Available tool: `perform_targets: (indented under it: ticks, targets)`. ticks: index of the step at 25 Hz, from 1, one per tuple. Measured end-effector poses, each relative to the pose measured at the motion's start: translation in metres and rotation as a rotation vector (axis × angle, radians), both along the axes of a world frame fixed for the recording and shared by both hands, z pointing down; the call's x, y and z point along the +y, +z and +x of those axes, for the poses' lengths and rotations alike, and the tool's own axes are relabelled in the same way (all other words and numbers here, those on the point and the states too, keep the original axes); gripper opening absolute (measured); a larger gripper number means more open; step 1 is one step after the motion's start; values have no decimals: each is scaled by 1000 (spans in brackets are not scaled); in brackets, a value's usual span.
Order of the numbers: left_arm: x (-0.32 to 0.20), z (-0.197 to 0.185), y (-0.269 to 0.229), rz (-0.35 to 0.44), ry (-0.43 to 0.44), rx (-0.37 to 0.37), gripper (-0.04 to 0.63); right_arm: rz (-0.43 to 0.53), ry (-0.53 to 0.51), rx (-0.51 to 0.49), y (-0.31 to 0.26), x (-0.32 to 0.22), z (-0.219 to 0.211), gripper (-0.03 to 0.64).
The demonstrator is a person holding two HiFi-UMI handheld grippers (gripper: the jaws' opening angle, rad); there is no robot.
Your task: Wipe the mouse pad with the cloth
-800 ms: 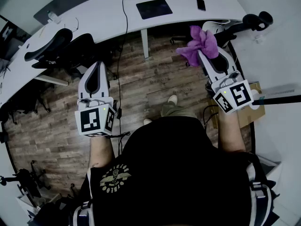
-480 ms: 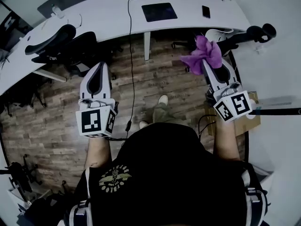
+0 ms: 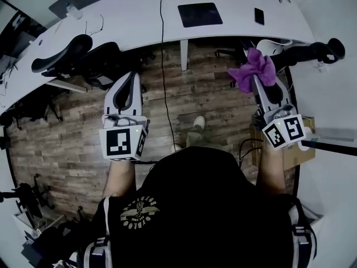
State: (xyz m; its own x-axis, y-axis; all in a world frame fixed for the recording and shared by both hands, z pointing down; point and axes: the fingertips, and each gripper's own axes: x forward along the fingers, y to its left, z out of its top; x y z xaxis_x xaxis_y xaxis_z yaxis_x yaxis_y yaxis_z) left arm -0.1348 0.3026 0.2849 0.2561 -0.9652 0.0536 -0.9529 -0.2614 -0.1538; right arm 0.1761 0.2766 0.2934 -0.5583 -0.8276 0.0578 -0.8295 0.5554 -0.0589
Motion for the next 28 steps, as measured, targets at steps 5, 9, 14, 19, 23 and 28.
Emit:
perform_targets:
  ticks: [5,9,14,19,23,28]
  targets:
    - [-28,-6,-1,24,-37,-1,2,14,-39,-1,-4,-33,-5,110]
    - [-46,-8,-6,53,-60,20,2,24,-62,-3,-6,-57,-3,110]
    - [-69,-4,-17,76,-104,37,2,41,-76,-17,-14,-82,10,110]
    - [-89,11,-33,112,-138,35,2,52,-87,-34,-21,-106,30,110]
    - [-99,16,-49,187,-200,72,2,55,-99,-48,-18,-123,47,110]
    - [-112,34,-53,197,-205,77,2,26,-117,-61,-6,-145,62,110]
